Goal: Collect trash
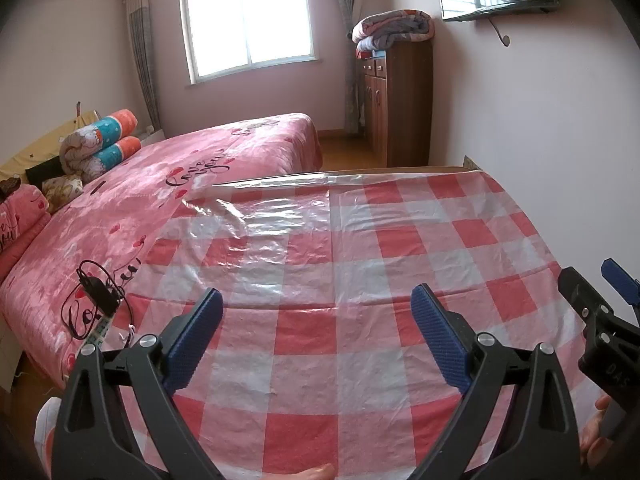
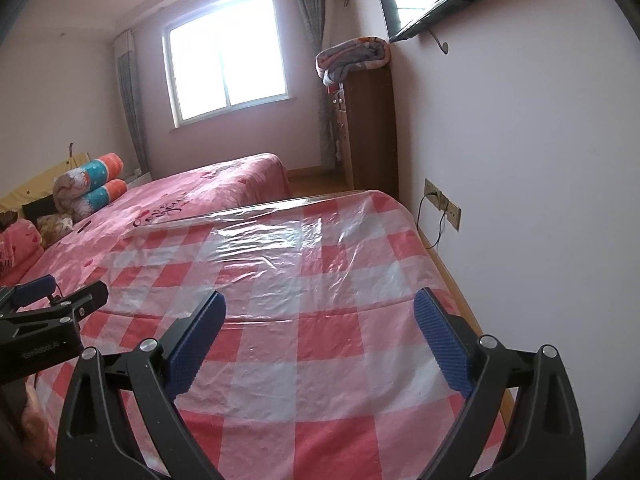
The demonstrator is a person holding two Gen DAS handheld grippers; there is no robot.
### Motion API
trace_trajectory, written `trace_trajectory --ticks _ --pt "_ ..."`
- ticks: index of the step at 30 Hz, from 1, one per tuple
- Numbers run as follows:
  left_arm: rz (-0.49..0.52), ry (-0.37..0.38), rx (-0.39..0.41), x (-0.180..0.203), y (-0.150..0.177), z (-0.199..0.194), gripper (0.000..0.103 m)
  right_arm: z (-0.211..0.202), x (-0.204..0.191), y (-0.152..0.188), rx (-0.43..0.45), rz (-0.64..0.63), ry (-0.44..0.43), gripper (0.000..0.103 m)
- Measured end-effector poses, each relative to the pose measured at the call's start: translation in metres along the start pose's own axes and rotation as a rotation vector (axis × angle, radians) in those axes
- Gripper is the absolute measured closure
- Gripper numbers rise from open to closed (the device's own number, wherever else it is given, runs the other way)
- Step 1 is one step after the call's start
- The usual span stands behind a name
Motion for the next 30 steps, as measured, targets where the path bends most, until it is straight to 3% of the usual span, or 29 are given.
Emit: trace_trajectory --ticks 18,26,30 --pt "-0.001 0.009 0.0 -0.002 0.007 0.007 0.008 0.008 -0.001 0.007 -0.035 0.006 -0.012 0.009" --pt "-0.042 0.025 -0.098 -0.005 0.028 0.041 0.008 0.022 0.001 0.019 -0.106 0.009 0.002 0.009" --pt "-0.09 0.051 -0.183 -0.008 0.047 0.067 0.008 0.038 0.003 0.031 -0.187 0.007 0.02 0.008"
Point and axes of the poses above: each gripper's, at about its wrist camera, not at the fingertips, and z roughly the way its jaws point, x to its right, y to its underside, the point moved 9 cm from there along z, roughly the way its jaws point, and after that the axes turned 5 degrees about -x, right-handed, at the moved point
